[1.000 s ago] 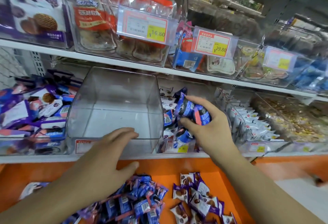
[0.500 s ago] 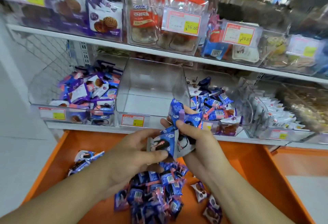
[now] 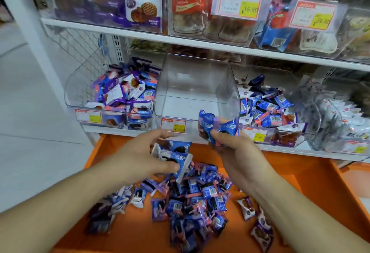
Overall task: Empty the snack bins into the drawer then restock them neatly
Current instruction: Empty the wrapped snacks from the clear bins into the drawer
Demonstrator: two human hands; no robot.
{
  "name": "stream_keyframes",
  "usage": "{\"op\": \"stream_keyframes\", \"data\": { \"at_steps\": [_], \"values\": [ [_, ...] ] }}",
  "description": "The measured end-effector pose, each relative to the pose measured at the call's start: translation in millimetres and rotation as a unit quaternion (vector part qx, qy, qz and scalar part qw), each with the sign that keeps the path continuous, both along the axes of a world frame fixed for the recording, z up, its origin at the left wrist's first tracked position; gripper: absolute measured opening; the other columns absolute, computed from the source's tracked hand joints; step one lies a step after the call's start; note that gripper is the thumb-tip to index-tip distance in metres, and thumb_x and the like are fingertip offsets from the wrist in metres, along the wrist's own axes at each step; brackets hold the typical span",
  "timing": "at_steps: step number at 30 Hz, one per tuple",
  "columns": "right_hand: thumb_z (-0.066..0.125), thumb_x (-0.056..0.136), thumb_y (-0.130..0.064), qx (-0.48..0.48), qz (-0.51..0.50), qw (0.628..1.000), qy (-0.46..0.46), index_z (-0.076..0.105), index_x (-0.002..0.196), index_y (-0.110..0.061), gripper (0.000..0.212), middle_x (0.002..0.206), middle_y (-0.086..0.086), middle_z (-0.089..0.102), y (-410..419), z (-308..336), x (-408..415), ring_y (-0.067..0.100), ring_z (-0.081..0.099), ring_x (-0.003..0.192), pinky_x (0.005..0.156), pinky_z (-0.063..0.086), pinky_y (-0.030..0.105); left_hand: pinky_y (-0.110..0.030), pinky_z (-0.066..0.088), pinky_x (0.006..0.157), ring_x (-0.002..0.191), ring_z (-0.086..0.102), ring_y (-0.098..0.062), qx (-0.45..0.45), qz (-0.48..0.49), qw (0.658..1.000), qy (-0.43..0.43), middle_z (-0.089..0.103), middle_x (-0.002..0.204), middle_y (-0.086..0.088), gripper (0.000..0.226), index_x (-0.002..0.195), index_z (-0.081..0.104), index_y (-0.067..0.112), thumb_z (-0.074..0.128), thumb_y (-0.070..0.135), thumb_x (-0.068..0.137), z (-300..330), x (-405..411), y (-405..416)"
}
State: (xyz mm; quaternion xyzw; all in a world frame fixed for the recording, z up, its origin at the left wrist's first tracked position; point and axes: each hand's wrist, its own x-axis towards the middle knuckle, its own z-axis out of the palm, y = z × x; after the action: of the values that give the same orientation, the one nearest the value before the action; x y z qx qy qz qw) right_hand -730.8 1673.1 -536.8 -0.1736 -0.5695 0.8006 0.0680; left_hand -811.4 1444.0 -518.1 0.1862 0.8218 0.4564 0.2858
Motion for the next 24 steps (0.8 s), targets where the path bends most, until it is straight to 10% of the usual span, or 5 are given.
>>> {"op": "stream_keyframes", "data": {
  "at_steps": [8, 15, 20, 24],
  "values": [
    [0.073, 0.092, -0.006, 0.103, 0.08, 0.989, -0.071, 0.074, 0.122, -0.016, 0.032, 0.118, 0.009, 0.077, -14.2, -16.5, -3.6, 0.039, 0.069, 0.116, 0.109, 0.048, 0.061, -0.028, 0.044, 0.108, 0.136, 0.053, -0.02, -0.356, -0.1, 0.92, 0.132, 0.047, 0.157, -0.002, 0.104, 0.158, 0.031, 0.027, 0.089, 0.051, 0.074, -44.7, -51.4, -71.2],
    [0.082, 0.088, -0.012, 0.297, 0.14, 0.932, -0.155, 0.071, 0.116, -0.023, 0.032, 0.099, -0.007, 0.079, -0.7, -52.3, -0.2, 0.008, 0.072, 0.083, 0.067, 0.052, 0.017, -0.029, 0.043, 0.11, 0.137, 0.051, -0.018, -0.341, -0.15, 0.916, 0.15, 0.048, 0.157, 0.003, 0.089, 0.155, 0.038, 0.026, 0.082, 0.052, 0.082, -63.0, -59.1, -52.8],
    [0.094, 0.07, -0.051, 0.539, 0.232, 0.783, -0.207, 0.028, 0.158, -0.053, 0.111, 0.163, -0.015, 0.035, 29.8, -82.1, 1.7, 0.011, 0.032, 0.15, 0.121, 0.034, 0.036, -0.028, 0.04, 0.107, 0.136, 0.047, -0.016, -0.316, -0.2, 0.906, 0.2, 0.047, 0.152, 0.005, 0.078, 0.154, 0.038, 0.033, 0.075, 0.055, 0.089, -62.6, -42.5, -25.8],
    [0.096, 0.066, -0.052, 0.547, 0.273, 0.751, -0.249, 0.012, 0.162, -0.053, 0.127, 0.173, -0.003, 0.018, 39.9, -86.4, 2.4, 0.024, 0.014, 0.159, 0.127, 0.025, 0.047, -0.03, 0.042, 0.108, 0.134, 0.046, -0.016, -0.321, -0.221, 0.898, 0.204, 0.046, 0.149, 0.007, 0.079, 0.154, 0.036, 0.035, 0.073, 0.059, 0.088, -64.9, -38.3, -17.9]
  ]
}}
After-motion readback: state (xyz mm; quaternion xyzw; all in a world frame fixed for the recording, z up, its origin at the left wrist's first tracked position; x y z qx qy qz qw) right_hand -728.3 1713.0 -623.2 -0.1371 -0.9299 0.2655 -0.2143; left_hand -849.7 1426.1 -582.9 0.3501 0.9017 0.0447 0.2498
